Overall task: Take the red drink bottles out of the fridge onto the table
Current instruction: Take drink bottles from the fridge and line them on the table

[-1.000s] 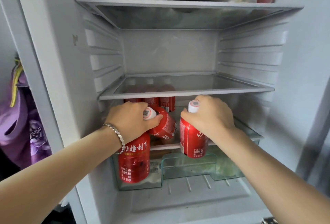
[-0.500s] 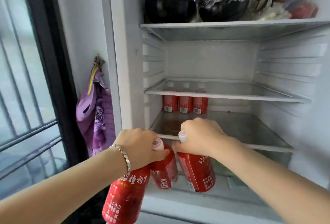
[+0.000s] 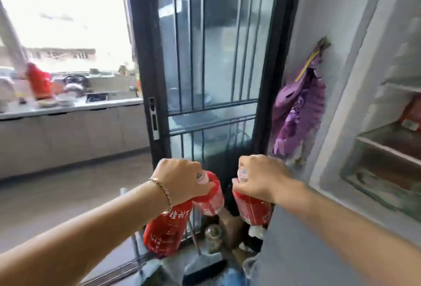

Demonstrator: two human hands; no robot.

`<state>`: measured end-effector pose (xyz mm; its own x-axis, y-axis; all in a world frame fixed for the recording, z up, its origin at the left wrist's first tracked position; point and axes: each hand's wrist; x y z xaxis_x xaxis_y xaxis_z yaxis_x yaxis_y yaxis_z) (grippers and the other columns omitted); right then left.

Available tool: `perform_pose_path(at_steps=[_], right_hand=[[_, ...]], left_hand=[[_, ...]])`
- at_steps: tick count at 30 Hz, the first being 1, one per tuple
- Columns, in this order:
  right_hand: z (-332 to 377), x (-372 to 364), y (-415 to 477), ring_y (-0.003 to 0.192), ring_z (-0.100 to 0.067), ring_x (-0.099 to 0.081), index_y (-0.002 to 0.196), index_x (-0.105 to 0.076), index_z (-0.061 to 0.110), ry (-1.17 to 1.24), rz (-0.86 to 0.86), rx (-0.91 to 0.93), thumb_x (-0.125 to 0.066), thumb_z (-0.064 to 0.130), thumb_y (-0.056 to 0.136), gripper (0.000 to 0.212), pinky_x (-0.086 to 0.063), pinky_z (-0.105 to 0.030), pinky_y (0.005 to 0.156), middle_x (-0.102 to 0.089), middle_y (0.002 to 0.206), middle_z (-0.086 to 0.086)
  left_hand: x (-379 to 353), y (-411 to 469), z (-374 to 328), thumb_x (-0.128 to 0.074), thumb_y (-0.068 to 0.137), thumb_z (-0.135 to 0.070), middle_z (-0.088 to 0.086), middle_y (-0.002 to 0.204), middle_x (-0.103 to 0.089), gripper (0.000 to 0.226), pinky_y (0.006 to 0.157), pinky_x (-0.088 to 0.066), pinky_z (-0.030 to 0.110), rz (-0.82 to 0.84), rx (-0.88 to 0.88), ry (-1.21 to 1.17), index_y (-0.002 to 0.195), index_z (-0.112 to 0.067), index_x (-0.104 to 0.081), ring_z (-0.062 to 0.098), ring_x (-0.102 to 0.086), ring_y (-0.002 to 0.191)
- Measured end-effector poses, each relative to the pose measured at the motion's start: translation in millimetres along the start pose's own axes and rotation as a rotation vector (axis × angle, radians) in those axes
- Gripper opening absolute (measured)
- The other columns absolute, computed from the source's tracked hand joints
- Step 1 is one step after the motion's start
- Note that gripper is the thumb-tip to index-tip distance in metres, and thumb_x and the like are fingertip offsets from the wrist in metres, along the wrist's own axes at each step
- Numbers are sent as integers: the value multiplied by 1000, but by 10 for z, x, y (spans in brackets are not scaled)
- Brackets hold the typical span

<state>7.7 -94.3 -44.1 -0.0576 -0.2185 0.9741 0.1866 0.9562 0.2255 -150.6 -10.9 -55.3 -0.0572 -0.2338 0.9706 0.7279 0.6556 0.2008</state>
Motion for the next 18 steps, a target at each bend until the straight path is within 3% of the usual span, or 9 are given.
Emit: perform_pose_path(at_steps=[5,8,11,18], right_hand=[[1400,-139,44,97,-25,-61,90,-50,19,113,-16,339,-51,43,86,24,-36,-28,68,-65,104,-2],[2488,-182,-29,96,-25,-62,102,-57,16,140,14,517,-51,42,85,32,-39,-27,67,-65,105,-3],[3660,-187,-261,102,-27,-62,107,-59,16,186,30,661,-50,40,86,33,-45,-29,76,-66,111,-4],[6318,-157,-1272,99,-25,-63,105,-60,18,223,143,1040,-45,42,90,32,-49,-29,79,-66,108,-2]], left_hand=[[-90,-1199,937,-40,86,-63,-1,98,-70,48,69,-40,24,33,310,61,94,-21,-63,19,-65,90],[-112,-2157,1536,-44,85,-61,-1,96,-70,47,64,-35,22,73,518,89,92,-19,-63,19,-65,88],[-68,-3236,2068,-43,86,-61,0,97,-70,49,64,-37,22,100,663,153,96,-19,-64,19,-65,88],[169,-5832,2937,-42,84,-67,2,106,-68,54,77,-42,27,238,1058,206,101,-19,-60,22,-64,102]])
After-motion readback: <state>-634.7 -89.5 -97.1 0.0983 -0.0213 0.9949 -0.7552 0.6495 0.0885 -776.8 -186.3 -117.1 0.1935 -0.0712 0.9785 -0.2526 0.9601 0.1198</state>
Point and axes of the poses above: each hand's wrist, its own y-axis towards the middle knuckle, its own x-axis out of the back of the hand, z = x × y
